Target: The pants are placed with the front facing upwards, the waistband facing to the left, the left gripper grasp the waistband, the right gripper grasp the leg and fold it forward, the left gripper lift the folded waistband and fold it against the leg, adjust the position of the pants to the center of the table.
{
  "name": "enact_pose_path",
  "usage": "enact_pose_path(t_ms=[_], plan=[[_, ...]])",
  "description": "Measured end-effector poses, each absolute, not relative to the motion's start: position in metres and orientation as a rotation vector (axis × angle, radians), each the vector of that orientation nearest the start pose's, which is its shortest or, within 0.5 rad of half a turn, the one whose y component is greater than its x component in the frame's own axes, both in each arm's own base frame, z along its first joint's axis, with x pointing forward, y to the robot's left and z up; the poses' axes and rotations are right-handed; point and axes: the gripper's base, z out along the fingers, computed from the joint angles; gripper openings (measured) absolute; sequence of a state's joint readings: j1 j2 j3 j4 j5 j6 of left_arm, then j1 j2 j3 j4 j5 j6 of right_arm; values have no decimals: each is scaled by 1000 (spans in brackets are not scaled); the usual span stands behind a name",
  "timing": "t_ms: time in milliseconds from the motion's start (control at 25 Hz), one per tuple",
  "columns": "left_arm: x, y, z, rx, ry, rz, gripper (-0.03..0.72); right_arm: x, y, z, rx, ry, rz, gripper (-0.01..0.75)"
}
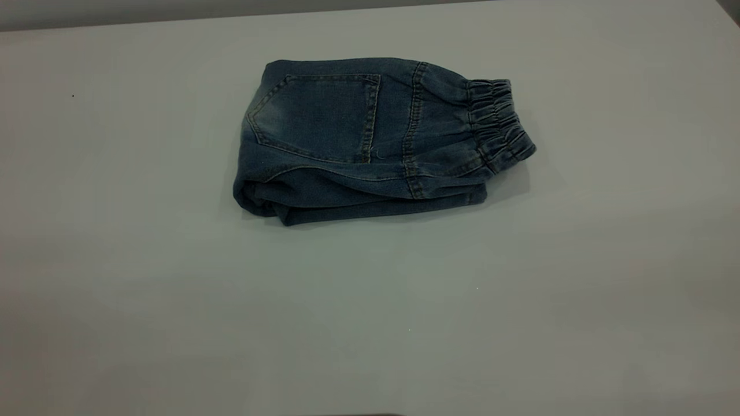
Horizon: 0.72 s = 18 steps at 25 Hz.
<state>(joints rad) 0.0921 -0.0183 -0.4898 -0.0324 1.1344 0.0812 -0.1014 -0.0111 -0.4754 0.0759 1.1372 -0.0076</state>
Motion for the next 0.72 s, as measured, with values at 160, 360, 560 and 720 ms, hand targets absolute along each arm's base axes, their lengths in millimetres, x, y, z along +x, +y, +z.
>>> enact_pose_path(t_ms=[160,360,560,720], plan=[[-9,-4,268,-8,2110,65,517,-7,3,264,166,2127,13,549],[-9,-4,268,-8,2110,65,517,-7,3,264,174,2126,13,549],[-9,-4,268,-8,2110,65,517,-7,3,264,174,2126,13,549],[-9,-4,268,-8,2110,65,517,-7,3,264,174,2126,13,549]])
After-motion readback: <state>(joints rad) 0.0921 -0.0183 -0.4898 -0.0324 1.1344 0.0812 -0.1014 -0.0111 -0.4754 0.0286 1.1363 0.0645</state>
